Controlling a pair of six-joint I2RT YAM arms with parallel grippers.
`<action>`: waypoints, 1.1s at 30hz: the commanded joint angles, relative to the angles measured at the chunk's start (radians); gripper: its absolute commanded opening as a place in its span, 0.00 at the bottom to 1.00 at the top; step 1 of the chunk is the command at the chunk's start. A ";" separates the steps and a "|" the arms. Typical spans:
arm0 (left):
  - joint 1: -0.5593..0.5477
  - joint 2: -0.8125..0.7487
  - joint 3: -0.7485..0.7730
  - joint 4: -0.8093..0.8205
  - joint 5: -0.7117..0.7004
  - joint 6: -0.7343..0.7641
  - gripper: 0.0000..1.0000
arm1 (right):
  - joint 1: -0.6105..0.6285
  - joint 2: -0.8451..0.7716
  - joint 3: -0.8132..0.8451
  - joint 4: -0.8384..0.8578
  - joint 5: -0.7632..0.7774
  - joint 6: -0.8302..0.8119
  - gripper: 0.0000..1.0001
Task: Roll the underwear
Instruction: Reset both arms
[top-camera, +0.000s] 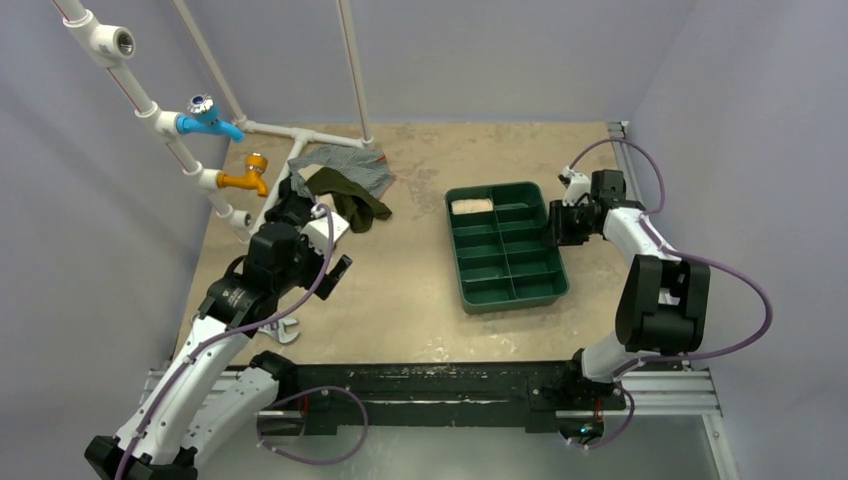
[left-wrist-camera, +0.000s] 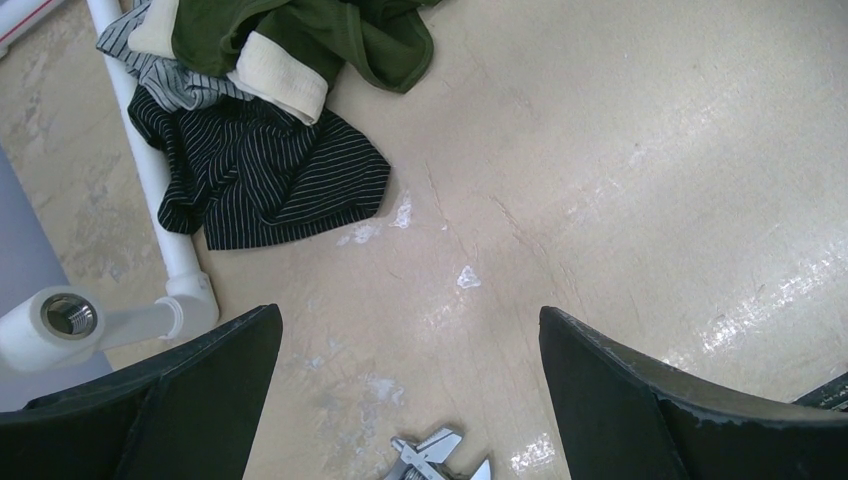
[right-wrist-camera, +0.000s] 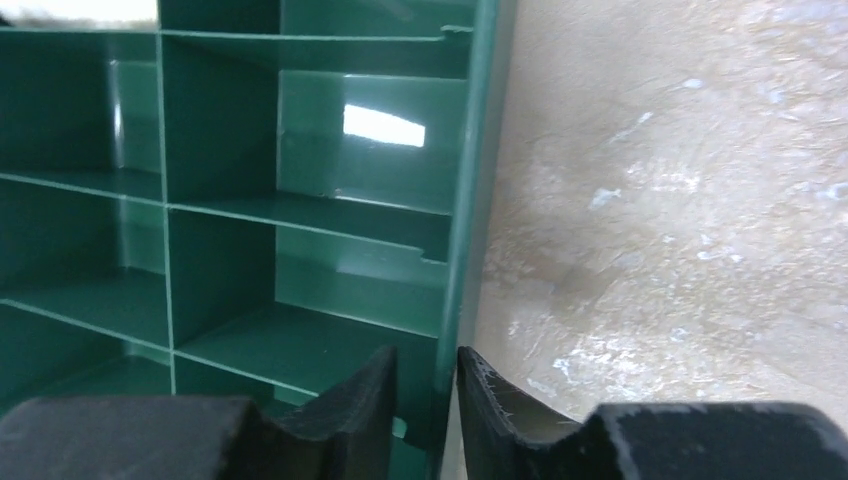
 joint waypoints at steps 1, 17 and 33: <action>0.005 0.019 0.057 0.017 0.013 0.005 1.00 | 0.002 -0.053 0.004 -0.069 -0.085 -0.035 0.34; 0.006 -0.130 -0.009 0.047 0.000 -0.060 1.00 | 0.001 -0.589 -0.097 -0.020 0.014 -0.124 0.99; 0.111 -0.350 -0.155 0.196 -0.015 -0.114 1.00 | 0.001 -0.801 -0.174 0.003 0.017 -0.131 0.99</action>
